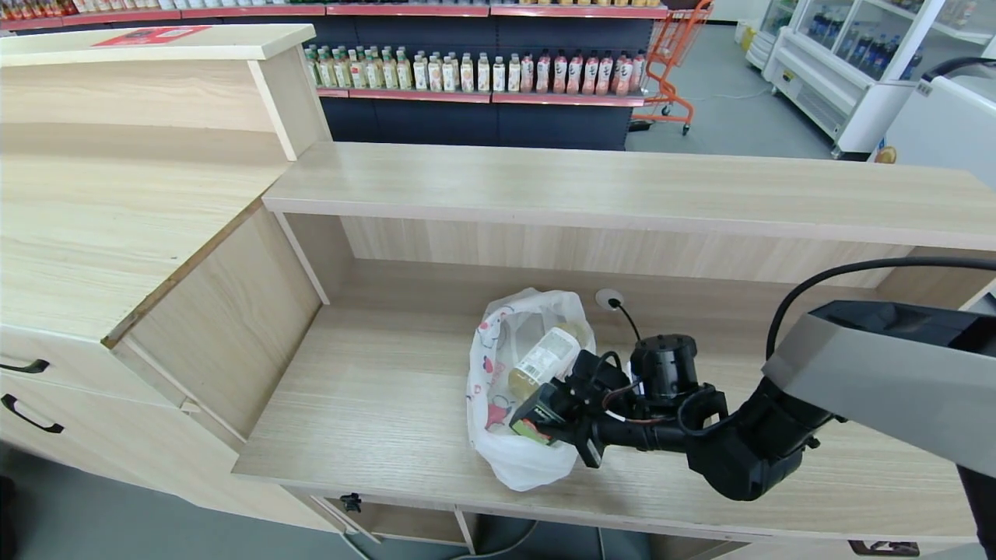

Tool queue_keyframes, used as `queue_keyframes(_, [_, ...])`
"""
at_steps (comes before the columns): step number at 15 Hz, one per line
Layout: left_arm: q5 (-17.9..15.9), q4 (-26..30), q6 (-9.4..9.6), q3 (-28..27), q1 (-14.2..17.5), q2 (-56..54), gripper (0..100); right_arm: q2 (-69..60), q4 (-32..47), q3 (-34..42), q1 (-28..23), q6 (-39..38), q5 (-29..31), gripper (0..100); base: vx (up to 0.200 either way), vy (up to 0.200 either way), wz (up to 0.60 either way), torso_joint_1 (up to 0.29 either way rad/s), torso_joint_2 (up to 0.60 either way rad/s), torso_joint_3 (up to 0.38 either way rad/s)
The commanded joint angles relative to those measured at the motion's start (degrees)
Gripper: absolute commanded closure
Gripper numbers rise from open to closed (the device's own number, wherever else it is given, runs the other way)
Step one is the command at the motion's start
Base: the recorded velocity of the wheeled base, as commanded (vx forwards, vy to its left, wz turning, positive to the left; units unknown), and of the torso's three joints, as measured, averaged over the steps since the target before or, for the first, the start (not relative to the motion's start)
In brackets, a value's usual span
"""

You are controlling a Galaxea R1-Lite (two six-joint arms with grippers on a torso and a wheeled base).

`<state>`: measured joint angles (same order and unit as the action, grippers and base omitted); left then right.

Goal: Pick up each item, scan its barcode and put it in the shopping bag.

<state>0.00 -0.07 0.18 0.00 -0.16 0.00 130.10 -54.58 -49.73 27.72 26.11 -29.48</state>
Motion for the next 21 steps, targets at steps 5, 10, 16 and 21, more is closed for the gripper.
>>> queue_keyframes(5, [0.00,-0.01,-0.01,0.00,0.07,0.09,0,-3.62,-1.06,-0.02,-0.39,-8.62,-0.32,0,0.000,0.000,0.00,0.000,0.00,0.000])
queue_keyframes(10, [0.00,-0.01,-0.01,0.00,-0.02,0.09,0,-13.47,2.46,-0.28,-6.72,-27.78,-0.14,0,0.000,0.000,0.00,0.000,0.00,0.000])
queue_keyframes(16, [0.00,-0.01,-0.01,0.00,-0.02,0.09,0,-33.59,13.01,5.60,-23.94,-31.91,-0.41,0,0.000,0.000,0.00,0.000,0.00,0.000])
queue_keyframes(21, [0.00,-0.01,-0.01,0.00,-0.02,0.09,0,-65.67,27.77,23.36,-34.05,-25.06,4.96,0,0.000,0.000,0.00,0.000,0.00,0.000])
